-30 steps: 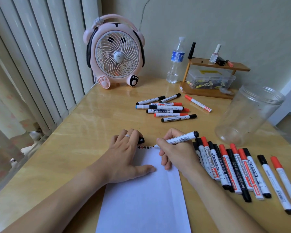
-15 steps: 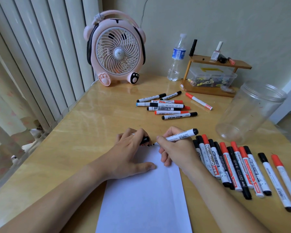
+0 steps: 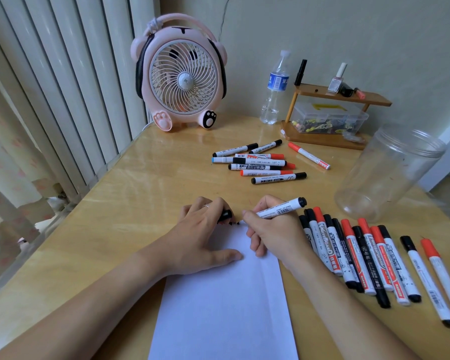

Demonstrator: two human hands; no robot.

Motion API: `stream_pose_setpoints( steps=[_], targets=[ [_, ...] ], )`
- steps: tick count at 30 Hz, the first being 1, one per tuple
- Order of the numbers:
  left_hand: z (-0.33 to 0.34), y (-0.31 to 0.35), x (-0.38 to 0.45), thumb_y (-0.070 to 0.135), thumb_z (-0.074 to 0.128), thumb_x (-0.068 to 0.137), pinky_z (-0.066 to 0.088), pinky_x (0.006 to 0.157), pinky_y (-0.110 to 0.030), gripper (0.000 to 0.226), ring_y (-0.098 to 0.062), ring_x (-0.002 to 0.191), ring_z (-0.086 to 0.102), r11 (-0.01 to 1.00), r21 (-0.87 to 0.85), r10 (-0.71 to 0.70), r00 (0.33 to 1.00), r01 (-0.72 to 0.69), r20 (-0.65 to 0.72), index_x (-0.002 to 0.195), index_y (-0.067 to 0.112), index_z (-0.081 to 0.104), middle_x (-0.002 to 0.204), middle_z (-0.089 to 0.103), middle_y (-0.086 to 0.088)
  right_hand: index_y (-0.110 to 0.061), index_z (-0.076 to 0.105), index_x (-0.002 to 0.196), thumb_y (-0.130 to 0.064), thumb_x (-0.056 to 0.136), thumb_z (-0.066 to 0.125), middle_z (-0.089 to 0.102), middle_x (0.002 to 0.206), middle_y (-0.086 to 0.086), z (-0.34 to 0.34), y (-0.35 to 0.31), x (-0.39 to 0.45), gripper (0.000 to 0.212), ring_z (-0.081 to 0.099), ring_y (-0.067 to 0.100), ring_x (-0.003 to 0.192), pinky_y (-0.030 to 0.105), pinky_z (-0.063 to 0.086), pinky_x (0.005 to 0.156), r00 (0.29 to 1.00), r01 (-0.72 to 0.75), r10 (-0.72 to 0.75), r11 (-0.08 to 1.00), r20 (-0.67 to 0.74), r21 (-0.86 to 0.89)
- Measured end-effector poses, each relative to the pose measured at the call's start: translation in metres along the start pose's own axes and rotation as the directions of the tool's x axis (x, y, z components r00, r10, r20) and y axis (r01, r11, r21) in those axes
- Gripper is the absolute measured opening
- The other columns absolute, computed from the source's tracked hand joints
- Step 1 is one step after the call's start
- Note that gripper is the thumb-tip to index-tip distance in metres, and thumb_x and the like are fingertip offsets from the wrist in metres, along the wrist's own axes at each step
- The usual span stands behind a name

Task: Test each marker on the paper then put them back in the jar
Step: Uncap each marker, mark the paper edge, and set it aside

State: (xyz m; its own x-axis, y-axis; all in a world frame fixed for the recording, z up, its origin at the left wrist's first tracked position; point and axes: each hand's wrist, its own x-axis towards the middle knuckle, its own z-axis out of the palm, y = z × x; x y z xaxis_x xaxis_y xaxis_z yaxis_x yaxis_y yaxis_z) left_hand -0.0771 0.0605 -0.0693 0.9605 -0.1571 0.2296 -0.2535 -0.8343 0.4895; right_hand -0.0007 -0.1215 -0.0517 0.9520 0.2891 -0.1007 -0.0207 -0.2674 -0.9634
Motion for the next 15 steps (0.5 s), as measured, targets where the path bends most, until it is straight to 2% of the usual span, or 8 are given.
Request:
stream_pose_setpoints(
  steps=[5, 10, 15],
  targets=[
    [-0.0003, 0.0000, 0.0002, 0.069, 0.070, 0.079, 0.032, 0.103, -0.044, 0.062, -0.007, 0.119, 0.036, 1.000, 0.004, -0.006, 1.000, 0.006, 0.006, 0.115, 0.027, 0.043, 0.112, 0.050, 0.021, -0.002, 0.053, 0.086, -0.010, 0.087, 0.067, 0.062, 0.058, 0.016, 0.0004, -0.0002, 0.0014, 0.017, 0.054, 0.026, 0.039, 0.027, 0.042, 0.038, 0.999, -0.005, 0.005, 1.000, -0.051, 0.007],
    [-0.0004, 0.0007, 0.0000, 0.067, 0.072, 0.079, 0.033, 0.103, -0.043, 0.060, -0.007, 0.118, 0.036, 1.000, 0.004, -0.002, 1.000, 0.002, -0.001, 0.114, 0.028, 0.043, 0.111, 0.050, 0.021, 0.000, 0.053, 0.088, -0.013, 0.092, 0.070, 0.064, 0.061, 0.017, 0.0005, -0.0008, -0.0005, 0.021, 0.054, 0.026, 0.039, 0.028, 0.043, 0.040, 1.000, 0.003, -0.003, 1.000, -0.020, 0.006],
    [-0.0015, 0.0018, 0.0005, 0.068, 0.071, 0.080, 0.033, 0.102, -0.042, 0.060, -0.006, 0.117, 0.035, 1.000, 0.011, 0.002, 1.000, -0.002, 0.003, 0.114, 0.028, 0.042, 0.111, 0.050, 0.021, -0.004, 0.054, 0.083, -0.011, 0.089, 0.068, 0.063, 0.060, 0.016, -0.0002, -0.0016, -0.0008, 0.017, 0.054, 0.026, 0.040, 0.028, 0.043, 0.039, 1.000, 0.004, -0.004, 1.000, -0.021, 0.000]
  ],
)
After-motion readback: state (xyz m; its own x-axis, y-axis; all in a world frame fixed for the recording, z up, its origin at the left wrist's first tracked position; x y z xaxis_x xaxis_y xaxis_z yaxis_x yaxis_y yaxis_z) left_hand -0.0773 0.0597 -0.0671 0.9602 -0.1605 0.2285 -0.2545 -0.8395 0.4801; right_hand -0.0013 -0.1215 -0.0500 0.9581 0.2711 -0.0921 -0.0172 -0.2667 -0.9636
